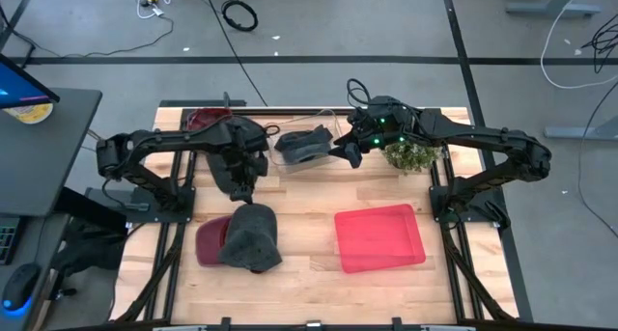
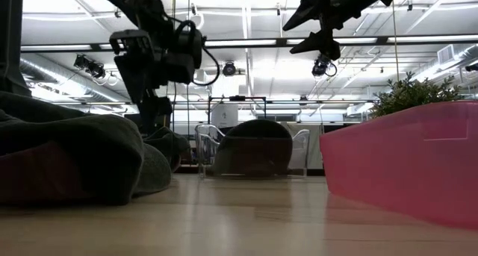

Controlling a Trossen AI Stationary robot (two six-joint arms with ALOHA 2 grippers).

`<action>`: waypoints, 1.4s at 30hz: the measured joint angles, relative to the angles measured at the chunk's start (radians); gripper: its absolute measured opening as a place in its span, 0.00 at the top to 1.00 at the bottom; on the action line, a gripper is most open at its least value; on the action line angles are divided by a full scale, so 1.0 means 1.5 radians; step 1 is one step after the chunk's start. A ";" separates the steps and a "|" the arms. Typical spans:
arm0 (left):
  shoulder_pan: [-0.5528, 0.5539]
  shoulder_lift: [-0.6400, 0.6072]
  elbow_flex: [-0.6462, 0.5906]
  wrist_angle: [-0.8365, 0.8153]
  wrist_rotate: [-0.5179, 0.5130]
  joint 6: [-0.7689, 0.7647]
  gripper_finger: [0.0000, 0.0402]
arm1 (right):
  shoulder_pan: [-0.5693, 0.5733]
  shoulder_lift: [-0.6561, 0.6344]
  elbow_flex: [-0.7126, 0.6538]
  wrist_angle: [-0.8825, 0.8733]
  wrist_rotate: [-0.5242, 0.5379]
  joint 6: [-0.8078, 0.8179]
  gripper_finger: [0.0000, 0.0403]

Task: Pick & Place hat
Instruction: Put the bottom black cap into the transparent bin

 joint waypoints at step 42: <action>0.002 -0.001 -0.157 0.170 0.129 0.028 0.95 | -0.001 0.000 0.000 0.021 0.013 0.010 0.38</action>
